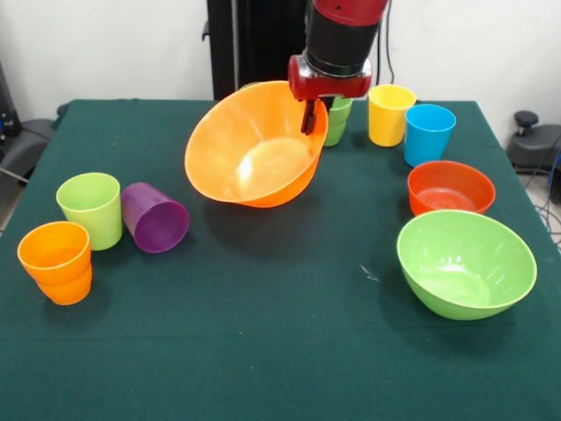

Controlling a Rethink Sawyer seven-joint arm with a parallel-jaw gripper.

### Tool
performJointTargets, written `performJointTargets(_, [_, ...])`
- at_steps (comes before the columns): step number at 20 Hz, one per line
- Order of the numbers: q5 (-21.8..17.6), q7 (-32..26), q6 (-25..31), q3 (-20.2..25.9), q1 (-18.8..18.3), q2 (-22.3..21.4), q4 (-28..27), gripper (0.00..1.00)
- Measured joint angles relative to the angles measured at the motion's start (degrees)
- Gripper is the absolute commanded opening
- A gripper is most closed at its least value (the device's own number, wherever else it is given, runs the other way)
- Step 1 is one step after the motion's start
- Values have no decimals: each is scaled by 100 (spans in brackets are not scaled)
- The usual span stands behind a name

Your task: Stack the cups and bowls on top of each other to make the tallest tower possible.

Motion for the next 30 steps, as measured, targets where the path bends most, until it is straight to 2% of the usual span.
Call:
performJointTargets(15, [233,0,-1,-26,15,336,-336,0])
performJointTargets(30, [247,0,-102,-7,-150,511,-394,0])
